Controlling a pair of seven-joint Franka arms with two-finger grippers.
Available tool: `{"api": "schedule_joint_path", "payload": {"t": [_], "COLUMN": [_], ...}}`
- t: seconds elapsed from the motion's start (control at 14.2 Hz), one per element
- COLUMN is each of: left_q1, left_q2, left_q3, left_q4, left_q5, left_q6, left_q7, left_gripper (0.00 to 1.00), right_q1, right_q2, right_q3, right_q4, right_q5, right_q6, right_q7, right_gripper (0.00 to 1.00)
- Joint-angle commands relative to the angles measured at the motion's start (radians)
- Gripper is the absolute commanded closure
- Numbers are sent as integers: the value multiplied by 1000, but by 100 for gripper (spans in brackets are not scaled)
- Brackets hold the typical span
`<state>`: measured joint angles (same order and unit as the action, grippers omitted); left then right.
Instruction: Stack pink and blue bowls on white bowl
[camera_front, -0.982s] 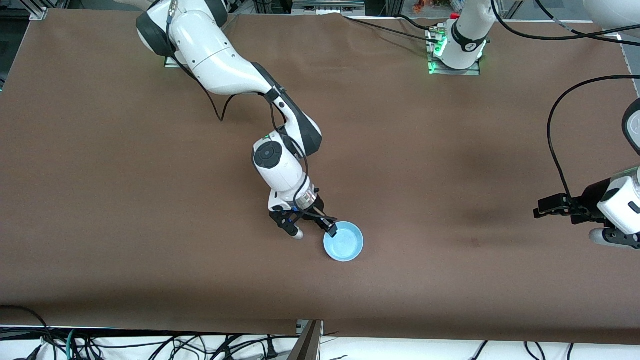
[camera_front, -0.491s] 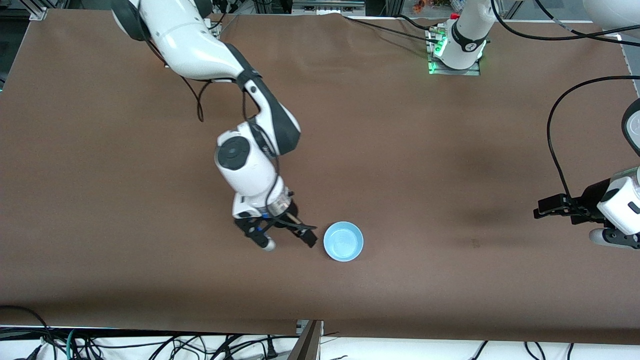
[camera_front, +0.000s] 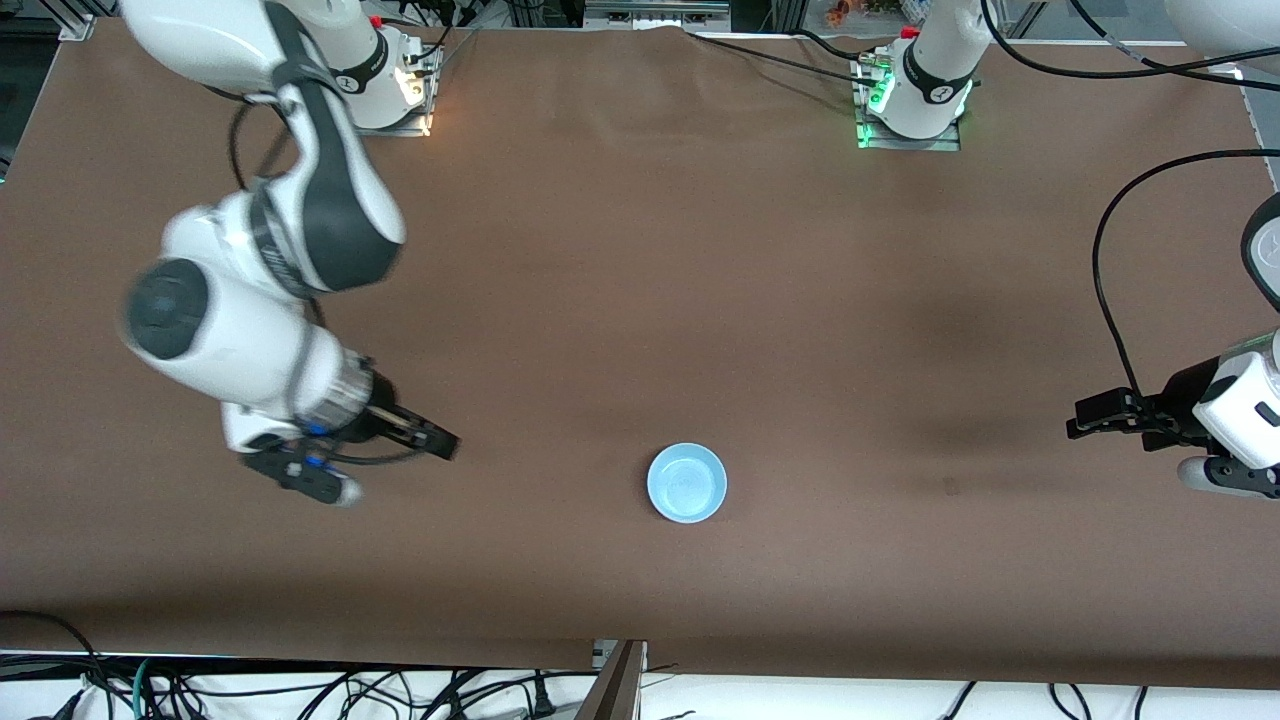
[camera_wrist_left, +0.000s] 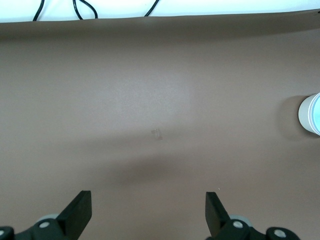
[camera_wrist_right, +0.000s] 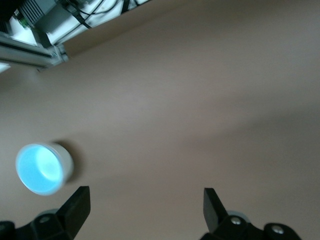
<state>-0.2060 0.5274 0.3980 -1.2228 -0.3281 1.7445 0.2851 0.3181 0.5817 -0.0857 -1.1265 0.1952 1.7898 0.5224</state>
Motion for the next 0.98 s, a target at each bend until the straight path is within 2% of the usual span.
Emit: {"api": "schedule_joint_path", "payload": {"t": [0.0, 0.07, 0.21, 0.35, 0.49, 0.63, 0.77, 0.91], "left_q1": [-7, -7, -9, -10, -12, -15, -38, -68], "left_q2": [-17, -17, -12, -10, -10, -10, -18, -23], "left_q3": [-2, -2, -1, -2, -2, -8, -11, -7], "left_q4": [9, 12, 16, 16, 17, 35, 43, 75], "left_q5": [35, 35, 35, 35, 37, 76, 151, 170], "left_q6": [1, 1, 3, 3, 3, 0, -16, -74], "left_q7": [-1, -1, -1, -1, 3, 2, 0, 0], "left_gripper": [0, 0, 0, 0, 0, 0, 0, 0], "right_q1": [-36, -36, -66, -154, -229, -229, -234, -234], "right_q2": [-276, -339, -437, -522, -603, -605, -594, -585], "right_q3": [-26, -55, -68, -5, 56, 60, 54, 50], "right_q4": [-307, -359, -435, -478, -538, -518, -500, -484], "right_q5": [-2, -11, -23, -83, -103, -161, -163, -171], "right_q6": [-51, -90, -144, -202, -210, -224, -222, -222], "right_q7": [-186, -227, -315, -360, -392, -412, -427, -471], "right_gripper": [0, 0, 0, 0, 0, 0, 0, 0]}}
